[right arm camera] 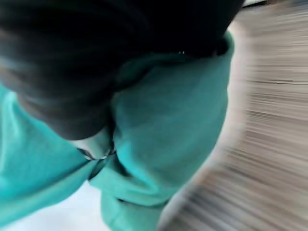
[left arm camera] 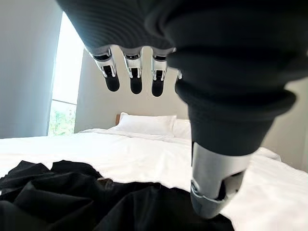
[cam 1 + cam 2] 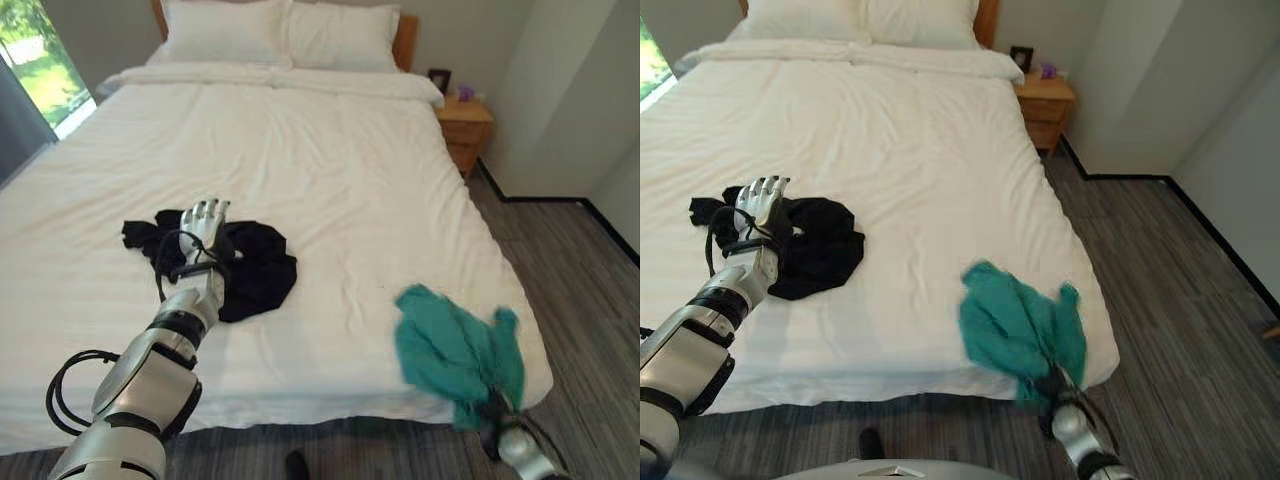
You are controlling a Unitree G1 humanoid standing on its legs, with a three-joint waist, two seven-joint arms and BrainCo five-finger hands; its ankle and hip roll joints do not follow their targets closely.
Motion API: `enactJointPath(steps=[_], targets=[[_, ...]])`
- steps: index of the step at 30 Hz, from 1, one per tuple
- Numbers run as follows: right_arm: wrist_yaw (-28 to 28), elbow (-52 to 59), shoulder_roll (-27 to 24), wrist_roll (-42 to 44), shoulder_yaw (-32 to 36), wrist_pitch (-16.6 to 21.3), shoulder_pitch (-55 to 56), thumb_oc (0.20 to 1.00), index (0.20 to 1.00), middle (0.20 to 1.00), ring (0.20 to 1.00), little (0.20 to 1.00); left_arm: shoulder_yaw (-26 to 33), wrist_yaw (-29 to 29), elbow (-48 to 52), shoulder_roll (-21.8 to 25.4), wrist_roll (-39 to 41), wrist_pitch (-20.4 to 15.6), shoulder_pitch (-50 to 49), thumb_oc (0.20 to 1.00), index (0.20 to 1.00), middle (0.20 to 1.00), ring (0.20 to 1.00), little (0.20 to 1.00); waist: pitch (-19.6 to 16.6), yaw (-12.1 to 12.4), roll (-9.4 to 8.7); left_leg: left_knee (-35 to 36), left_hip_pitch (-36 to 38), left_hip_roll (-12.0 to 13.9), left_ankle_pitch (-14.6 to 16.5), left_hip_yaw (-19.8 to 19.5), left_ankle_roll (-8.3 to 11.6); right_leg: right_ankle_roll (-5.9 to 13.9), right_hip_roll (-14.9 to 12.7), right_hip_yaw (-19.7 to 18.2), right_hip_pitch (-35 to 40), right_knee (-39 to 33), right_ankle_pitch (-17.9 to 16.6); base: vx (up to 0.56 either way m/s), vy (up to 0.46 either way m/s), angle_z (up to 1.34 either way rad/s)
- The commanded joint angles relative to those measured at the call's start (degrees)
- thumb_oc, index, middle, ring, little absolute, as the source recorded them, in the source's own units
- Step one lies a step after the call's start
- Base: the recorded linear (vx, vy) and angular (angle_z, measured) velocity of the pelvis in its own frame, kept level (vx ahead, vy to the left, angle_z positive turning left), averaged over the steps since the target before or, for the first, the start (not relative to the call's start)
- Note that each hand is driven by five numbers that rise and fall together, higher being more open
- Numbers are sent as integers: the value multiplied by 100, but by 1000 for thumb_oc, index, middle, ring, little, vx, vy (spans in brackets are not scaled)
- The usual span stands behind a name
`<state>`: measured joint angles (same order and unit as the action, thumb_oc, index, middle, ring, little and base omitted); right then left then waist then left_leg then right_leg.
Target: Pick up bed clothes into laundry basket.
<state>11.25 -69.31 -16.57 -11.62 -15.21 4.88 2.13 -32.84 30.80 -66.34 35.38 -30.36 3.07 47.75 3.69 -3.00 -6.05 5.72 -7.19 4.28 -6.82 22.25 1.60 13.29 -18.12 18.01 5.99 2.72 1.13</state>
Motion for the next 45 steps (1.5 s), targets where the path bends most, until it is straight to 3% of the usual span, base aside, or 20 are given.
enactJointPath(steps=[1, 6, 12, 17, 18, 19, 23, 24, 25, 27, 28, 29, 30, 31, 32, 33, 37, 38, 39, 45], targets=[[-110, -217, 6, 430, -120, -110, 279, 200, 200, 200, 200, 200, 404, 126, -506, 395, -255, 195, 911, 1000, 1000, 1000, 1000, 1000, 711, -97, 225, -72, 508, 432, 338, 52, 493, 171, 100, -42, 144, -607, -1202, -82, 24, -24], [-146, 58, 28, 845, -185, -13, -70, 200, 200, 200, 200, 200, 211, 56, -580, 595, -454, 271, 1113, 1000, 1000, 1000, 1000, 1000, 896, -71, 134, -72, 340, 538, 275, 214, 523, 171, 67, 75, -74, -643, -1337, -42, 16, -41], [-118, 146, -131, 1074, -123, 42, -351, 200, 200, 200, 200, 200, 127, -52, -572, 467, -315, 202, 1279, 1000, 1000, 1000, 1000, 1000, 1085, -108, 65, -72, 5, 569, 193, 155, 531, 171, 49, 216, -338, -668, -1325, -71, 13, 5], [-100, 78, -293, 1193, 53, -31, -503, 200, 200, 200, 200, 200, 370, -553, -1155, 337, -37, 135, 868, 1000, 1000, 1000, 1000, 1000, 1209, -189, -1, -72, -257, 645, 128, 168, 549, 171, 68, 143, -683, -694, -1394, -68, 20, -1], [-127, 74, -342, 1233, 83, -52, -537, 200, 200, 200, 200, 200, 436, -665, -1293, 320, -5, 150, 751, 762, 762, 762, 762, 762, 1228, -204, -14, -72, -271, 649, 120, 172, 558, 171, 61, 116, -727, -698, -1396, -37, 60, -2], [-143, 93, -482, 1324, 177, -26, -564, 200, 200, 200, 200, 200, 597, -753, -1509, 297, 59, 127, 471, 200, 200, 200, 200, 200, 1261, -265, -40, -72, -296, 670, 103, 185, 587, 171, 52, 24, -822, -715, -1397, -37, 59, 1], [-171, 189, -712, 1355, 279, 14, -508, 200, 200, 200, 200, 200, 783, -788, -1536, 445, 315, -5, 311, 200, 200, 200, 200, 200, 1242, -340, -58, -72, -293, 723, 86, 287, 617, 171, 75, -101, -972, -734, -1385, -23, 45, -14], [-119, 272, -848, 1444, 418, 69, -385, 200, 200, 200, 200, 200, 730, -532, -903, 691, 578, -312, 532, 200, 200, 200, 200, 200, 1249, -355, -30, -72, -250, 732, 79, 326, 628, 171, 53, -98, -952, -739, -1335, 7, 23, -30], [-119, 272, -848, 1444, 418, 69, -385, 200, 200, 200, 200, 200, 731, -532, -903, 691, 578, -311, 532, 200, 200, 200, 200, 200, 1250, -355, -30, -72, -248, 732, 79, 327, 628, 171, 53, -98, -950, -740, -1334, 13, -17, -30], [10, 604, -938, 1603, 678, 234, -276, 200, 200, 200, 200, 200, 751, 121, 1168, 934, 544, -669, 421, 200, 200, 200, 200, 200, 1294, -211, 70, -72, -208, 744, 78, 320, 632, 171, -19, 10, -869, -745, -1253, -14, -45, -14], [-19, 1165, -897, 1655, 753, 379, -135, 200, 200, 200, 200, 200, 1087, 370, 3065, 791, 384, -890, -339, 200, 200, 200, 200, 200, 1327, -127, 114, -72, -134, 756, 75, 390, 628, 171, -79, 131, -760, -733, -1248, -36, -35, -4], [-20, 1181, -914, 1653, 739, 371, -114, 200, 200, 200, 200, 200, 1135, 354, 3124, 793, 371, -868, -408, 200, 200, 200, 200, 200, 1318, -137, 124, -72, -121, 757, 78, 396, 629, 171, -79, 125, -751, -733, -1248, -75, -52, -7], [-17, 1534, -818, 1632, 773, 434, -20, 200, 200, 200, 200, 200, 1571, 551, 4588, 374, 366, -1067, -1044, 200, 200, 200, 200, 200, 1400, 6, 121, -97, 10, 830, 69, 605, 608, 171, -164, 513, -611, -602, -1264, -48, -33, -8], [-16, 1541, -833, 1629, 761, 431, -6, 200, 200, 200, 200, 200, 1615, 528, 4652, 372, 356, -1046, -1110, 200, 200, 200, 200, 200, 1403, -2, 131, -95, 34, 832, 73, 612, 610, 171, -163, 507, -594, -599, -1261, -84, -45, -18], [5, 1599, -787, 1608, 732, 433, -28, 200, 200, 200, 200, 200, 1765, 576, 5315, 225, 361, -1188, -1402, 200, 200, 200, 200, 200, 1420, 81, 147, -108, 83, 883, 70, 737, 597, 171, -217, 763, -526, -463, -1168, -54, 28, -58], [-22, 1886, -783, 1347, 589, 470, -47, 200, 200, 200, 200, 200, 2011, 523, 6418, -174, 535, -1617, -2118, 200, 200, 200, 200, 200, 1404, 323, 141, -143, 253, 964, 156, 981, 588, 171, -249, 1367, -272, -104, -791, -52, 25, -94], [-1, 2389, -1064, 917, 368, 561, -52, 200, 200, 200, 200, 200, 1824, 419, 7375, -662, 666, -1847, -2845, 200, 200, 200, 200, 200, 1230, 417, 48, -153, 549, 983, 125, 1554, 452, 122, -222, 1910, -116, 506, -571, -76, 62, -88], [1, 2412, -1079, 910, 371, 554, -16, 200, 200, 200, 200, 200, 1820, 422, 7386, -678, 660, -1842, -2872, 200, 200, 200, 200, 200, 1224, 441, 54, -151, 577, 978, 132, 1583, 452, 123, -233, 1882, -118, 522, -560, -66, 4, -130], [241, 2763, -1421, 487, 338, 608, -111, 200, 200, 200, 200, 200, 1577, 465, 7458, -721, 601, -1765, -2939, 200, 200, 200, 200, 200, 1120, 440, 32, -155, 696, 995, 132, 1785, 418, 119, -230, 2054, -3, 588, -571, -64, -37, -127], [674, 3423, -1965, 41, 521, 641, -245, 200, 200, 200, 200, 200, 1487, 441, 7542, -731, 894, -1682, -2950, 200, 200, 200, 200, 200, 948, 381, 185, -180, 960, 1175, 31, 2267, 460, 132, -443, 2293, 231, 425, -803, -77, -96, -96]])
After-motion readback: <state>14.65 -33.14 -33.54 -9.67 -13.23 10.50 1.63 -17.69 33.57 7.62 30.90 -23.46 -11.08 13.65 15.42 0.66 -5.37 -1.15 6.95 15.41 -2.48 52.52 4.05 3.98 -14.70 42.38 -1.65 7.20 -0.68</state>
